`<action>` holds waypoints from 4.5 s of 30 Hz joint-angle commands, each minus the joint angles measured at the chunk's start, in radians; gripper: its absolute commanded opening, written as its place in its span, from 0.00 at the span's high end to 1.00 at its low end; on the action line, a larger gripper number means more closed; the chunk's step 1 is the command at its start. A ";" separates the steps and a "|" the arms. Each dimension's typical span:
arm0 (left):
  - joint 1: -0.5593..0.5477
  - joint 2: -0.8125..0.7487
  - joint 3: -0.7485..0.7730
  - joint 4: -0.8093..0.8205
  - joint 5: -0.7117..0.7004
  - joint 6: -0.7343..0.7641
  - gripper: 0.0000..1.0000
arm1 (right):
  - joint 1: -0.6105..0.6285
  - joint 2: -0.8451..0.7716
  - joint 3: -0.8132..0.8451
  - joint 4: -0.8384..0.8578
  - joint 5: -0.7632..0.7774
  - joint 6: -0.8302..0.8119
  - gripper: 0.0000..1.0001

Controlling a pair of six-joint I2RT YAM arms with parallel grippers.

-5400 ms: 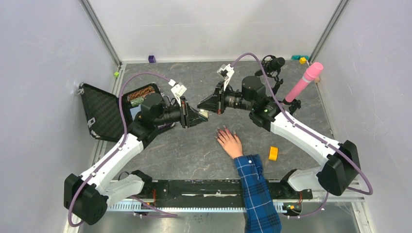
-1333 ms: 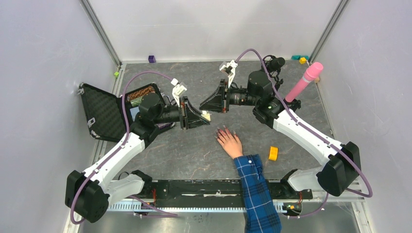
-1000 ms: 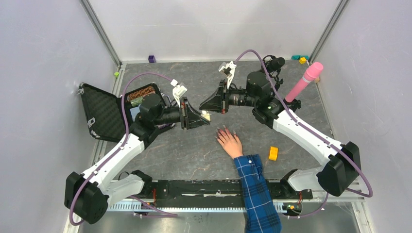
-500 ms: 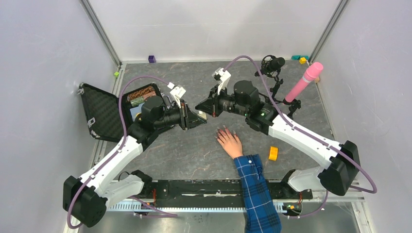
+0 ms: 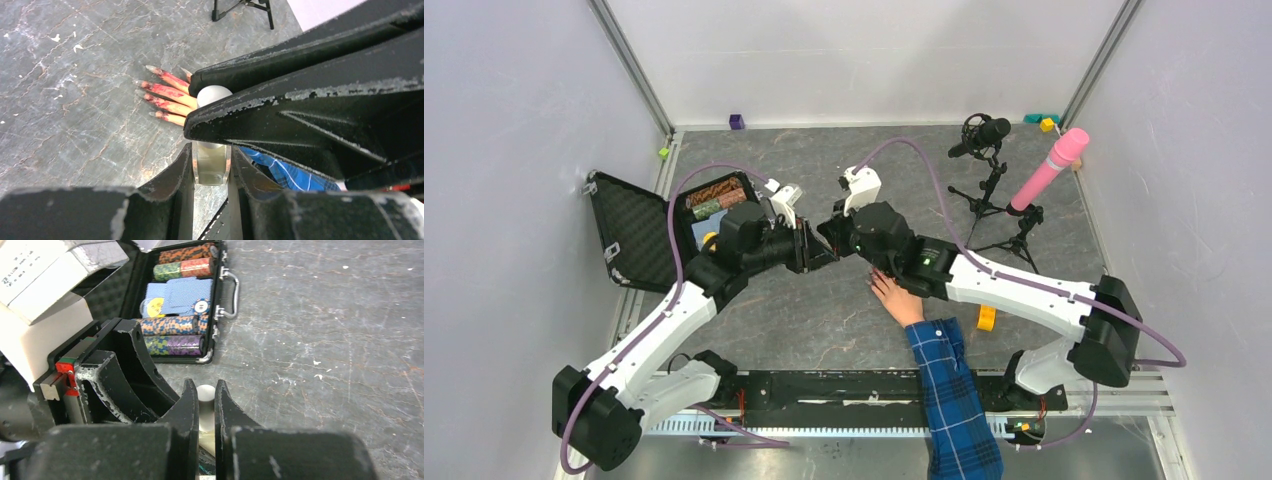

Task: Paint the nails
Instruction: Screw the nail polish bottle.

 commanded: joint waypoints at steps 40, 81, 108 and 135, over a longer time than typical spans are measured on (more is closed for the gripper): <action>0.024 0.030 0.075 0.225 0.114 0.010 0.98 | -0.309 -0.254 -0.079 -0.004 -0.473 -0.192 0.07; 0.011 0.059 0.075 0.355 0.405 -0.030 0.98 | -0.387 -0.109 -0.130 0.305 -1.055 0.109 1.00; 0.052 0.076 0.071 0.220 0.083 -0.047 0.98 | -0.071 0.106 -0.012 -0.011 -0.257 0.163 1.00; 0.066 0.058 0.068 0.226 0.083 -0.043 0.98 | -0.045 -0.058 0.129 -0.183 0.113 -0.142 0.24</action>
